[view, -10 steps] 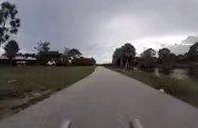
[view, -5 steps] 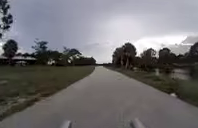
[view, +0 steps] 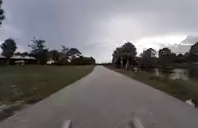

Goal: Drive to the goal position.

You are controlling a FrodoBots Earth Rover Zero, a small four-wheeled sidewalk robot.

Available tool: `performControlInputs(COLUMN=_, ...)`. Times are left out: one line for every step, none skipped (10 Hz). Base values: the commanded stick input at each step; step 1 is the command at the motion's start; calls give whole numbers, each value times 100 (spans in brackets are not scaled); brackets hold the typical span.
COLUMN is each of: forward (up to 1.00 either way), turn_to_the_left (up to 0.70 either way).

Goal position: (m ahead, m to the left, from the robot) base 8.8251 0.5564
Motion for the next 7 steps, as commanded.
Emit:
performControlInputs(forward=100, turn_to_the_left=0)
performControlInputs(forward=100, turn_to_the_left=0)
performControlInputs(forward=100, turn_to_the_left=0)
performControlInputs(forward=100, turn_to_the_left=0)
performControlInputs(forward=100, turn_to_the_left=0)
performControlInputs(forward=100, turn_to_the_left=0)
performControlInputs(forward=100, turn_to_the_left=0)
